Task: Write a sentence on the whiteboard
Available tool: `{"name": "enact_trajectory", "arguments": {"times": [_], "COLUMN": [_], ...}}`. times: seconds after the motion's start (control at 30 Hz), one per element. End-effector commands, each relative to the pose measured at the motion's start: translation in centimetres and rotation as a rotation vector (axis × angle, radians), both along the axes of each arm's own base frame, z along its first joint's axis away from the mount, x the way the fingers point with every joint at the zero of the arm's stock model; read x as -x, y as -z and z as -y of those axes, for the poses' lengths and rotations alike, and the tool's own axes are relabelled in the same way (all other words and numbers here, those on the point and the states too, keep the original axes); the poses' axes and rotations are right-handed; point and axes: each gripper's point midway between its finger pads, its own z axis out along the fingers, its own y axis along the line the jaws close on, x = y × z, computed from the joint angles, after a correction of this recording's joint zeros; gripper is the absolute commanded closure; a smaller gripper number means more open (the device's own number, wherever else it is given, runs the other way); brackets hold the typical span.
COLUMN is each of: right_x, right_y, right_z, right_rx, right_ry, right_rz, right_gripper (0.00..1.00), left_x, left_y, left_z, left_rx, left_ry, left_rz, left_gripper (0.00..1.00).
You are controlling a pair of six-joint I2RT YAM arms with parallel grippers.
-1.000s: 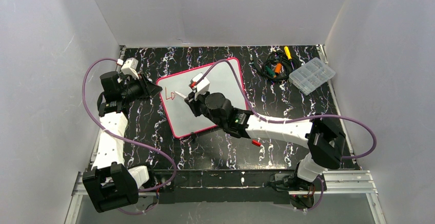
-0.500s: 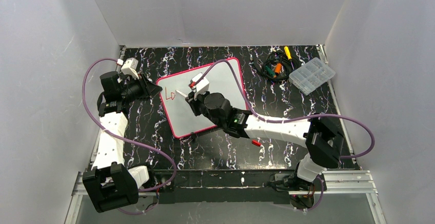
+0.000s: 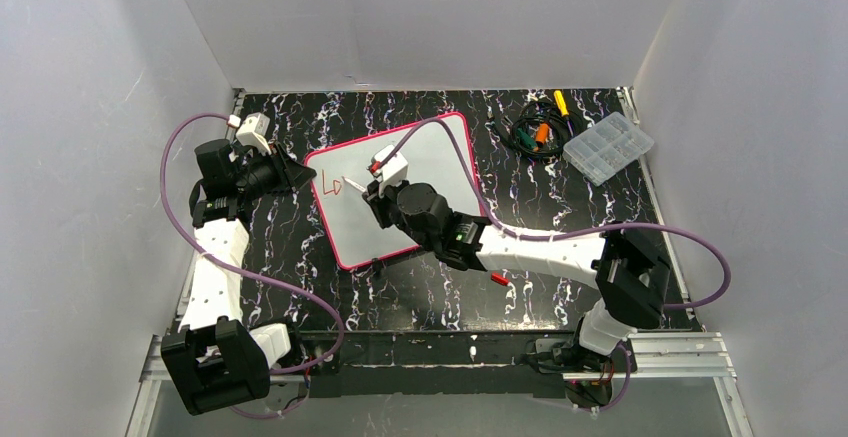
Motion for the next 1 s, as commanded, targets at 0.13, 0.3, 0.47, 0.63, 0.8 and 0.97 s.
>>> {"name": "enact_trajectory", "arguments": {"times": [0.13, 0.3, 0.47, 0.63, 0.8, 0.97], "right_x": [0.4, 0.7, 1.0, 1.0, 0.4, -0.4], "right_y": [0.8, 0.8, 0.9, 0.6, -0.4, -1.6], "right_z": [1.8, 1.7, 1.9, 2.0, 2.0, 2.0], "right_rx": [0.006, 0.009, 0.018, 0.009, -0.022, -0.044], "right_ry": [0.033, 0.021, 0.016, 0.025, 0.055, 0.095], "right_rz": [-0.034, -0.038, -0.042, -0.037, -0.014, 0.02], "right_gripper": [0.99, 0.99, 0.99, 0.99, 0.99, 0.99], "left_x": [0.9, 0.9, 0.8, 0.9, 0.9, 0.9], "left_y": [-0.4, -0.3, -0.3, -0.2, -0.2, -0.3], "left_z": [0.4, 0.3, 0.3, 0.3, 0.3, 0.3], "left_rx": [0.002, 0.0, -0.003, -0.002, -0.001, -0.002], "left_ry": [0.015, 0.013, 0.011, 0.012, 0.013, 0.013], "left_rz": [0.008, 0.007, 0.008, 0.005, 0.005, 0.007], "left_gripper": [0.96, 0.96, 0.96, 0.96, 0.96, 0.96]}}
